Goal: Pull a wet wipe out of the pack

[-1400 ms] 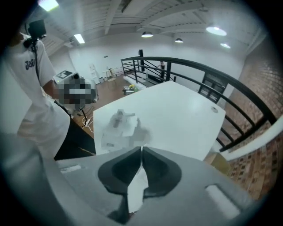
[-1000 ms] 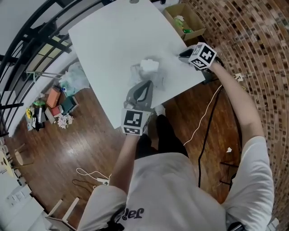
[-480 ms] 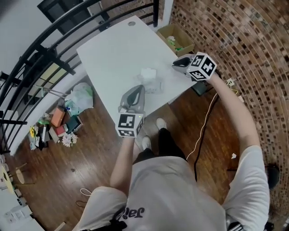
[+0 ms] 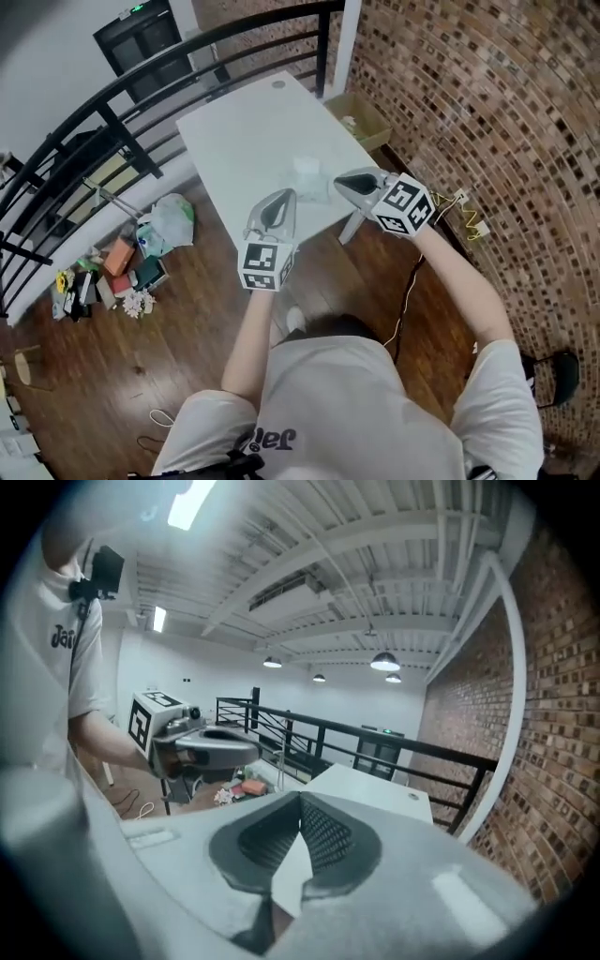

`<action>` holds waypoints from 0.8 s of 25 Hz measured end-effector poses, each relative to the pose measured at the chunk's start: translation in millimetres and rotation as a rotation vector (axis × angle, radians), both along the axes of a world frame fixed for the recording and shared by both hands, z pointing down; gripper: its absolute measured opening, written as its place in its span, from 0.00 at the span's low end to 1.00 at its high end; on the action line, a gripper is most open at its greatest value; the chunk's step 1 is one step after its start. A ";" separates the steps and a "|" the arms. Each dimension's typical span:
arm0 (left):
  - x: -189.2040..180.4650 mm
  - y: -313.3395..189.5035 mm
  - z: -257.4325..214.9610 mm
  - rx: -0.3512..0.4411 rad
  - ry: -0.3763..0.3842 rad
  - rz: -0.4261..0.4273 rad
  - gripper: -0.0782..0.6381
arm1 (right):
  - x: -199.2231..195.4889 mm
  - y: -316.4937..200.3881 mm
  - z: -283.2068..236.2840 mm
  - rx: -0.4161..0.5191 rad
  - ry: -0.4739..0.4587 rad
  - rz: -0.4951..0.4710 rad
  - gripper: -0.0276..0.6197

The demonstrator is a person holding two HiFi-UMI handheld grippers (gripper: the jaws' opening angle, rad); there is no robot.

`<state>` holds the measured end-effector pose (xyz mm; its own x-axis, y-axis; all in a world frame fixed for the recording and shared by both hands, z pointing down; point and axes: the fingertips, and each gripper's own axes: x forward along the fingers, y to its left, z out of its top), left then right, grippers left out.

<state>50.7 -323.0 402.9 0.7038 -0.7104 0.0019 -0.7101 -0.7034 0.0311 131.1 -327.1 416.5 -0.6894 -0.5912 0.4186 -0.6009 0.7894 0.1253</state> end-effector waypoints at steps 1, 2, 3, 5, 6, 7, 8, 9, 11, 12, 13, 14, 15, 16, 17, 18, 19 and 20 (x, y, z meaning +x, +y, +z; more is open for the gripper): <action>0.5 8.1 -3.6 0.008 -0.004 -0.008 0.13 | -4.5 9.8 -7.1 0.017 -0.020 -0.006 0.03; 2.0 17.3 -7.4 0.017 -0.011 -0.017 0.13 | -7.2 20.7 -13.1 0.031 -0.039 -0.014 0.03; 4.1 26.4 -11.0 0.025 -0.020 -0.027 0.13 | -8.2 31.8 -18.6 0.043 -0.059 -0.020 0.03; 10.0 45.1 -18.3 0.031 -0.033 -0.046 0.13 | -4.8 52.7 -27.4 0.065 -0.106 -0.011 0.03; 13.1 55.6 -20.4 0.023 -0.035 -0.056 0.13 | -1.0 63.8 -29.2 0.072 -0.132 -0.001 0.03; 16.2 67.2 -20.0 0.013 -0.037 -0.065 0.13 | 3.9 76.5 -27.8 0.075 -0.151 0.004 0.03; 20.1 80.0 -17.4 0.003 -0.041 -0.068 0.13 | 10.7 90.4 -22.8 0.079 -0.159 0.004 0.03; 25.0 93.1 -13.4 -0.007 -0.048 -0.068 0.13 | 20.7 103.7 -14.5 0.084 -0.151 0.009 0.03; 36.1 116.5 -6.0 -0.025 -0.082 -0.068 0.13 | 48.9 123.6 5.5 0.090 -0.109 0.054 0.03; 40.7 126.1 -4.4 -0.027 -0.099 -0.073 0.13 | 63.7 130.1 12.5 0.092 -0.091 0.094 0.03; 44.0 134.8 -4.1 -0.025 -0.109 -0.079 0.13 | 76.3 135.8 15.8 0.095 -0.083 0.140 0.03; 46.2 143.5 -4.3 -0.020 -0.115 -0.086 0.13 | 85.3 142.1 15.9 0.097 -0.089 0.185 0.03; 47.4 152.4 -4.4 -0.016 -0.117 -0.092 0.13 | 90.2 149.5 13.7 0.100 -0.105 0.225 0.03; 47.7 160.6 -4.8 -0.015 -0.117 -0.096 0.13 | 91.5 157.3 9.2 0.108 -0.125 0.259 0.03; 47.1 167.0 -6.5 -0.014 -0.113 -0.098 0.13 | 90.8 164.1 2.8 0.126 -0.143 0.290 0.03; 45.8 171.1 -9.9 -0.009 -0.106 -0.101 0.13 | 89.5 169.4 -5.4 0.155 -0.154 0.324 0.03; 43.3 173.4 -14.1 -0.002 -0.100 -0.105 0.13 | 88.5 173.1 -14.9 0.188 -0.157 0.364 0.03; 39.3 174.5 -18.7 0.005 -0.093 -0.110 0.13 | 87.8 175.6 -24.9 0.223 -0.158 0.406 0.03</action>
<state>90.0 -148.5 384.3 0.6186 -0.7834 0.0599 -0.7826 -0.6211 -0.0414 219.0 -151.5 391.6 -0.4297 -0.8886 0.1602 -0.8798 0.4520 0.1471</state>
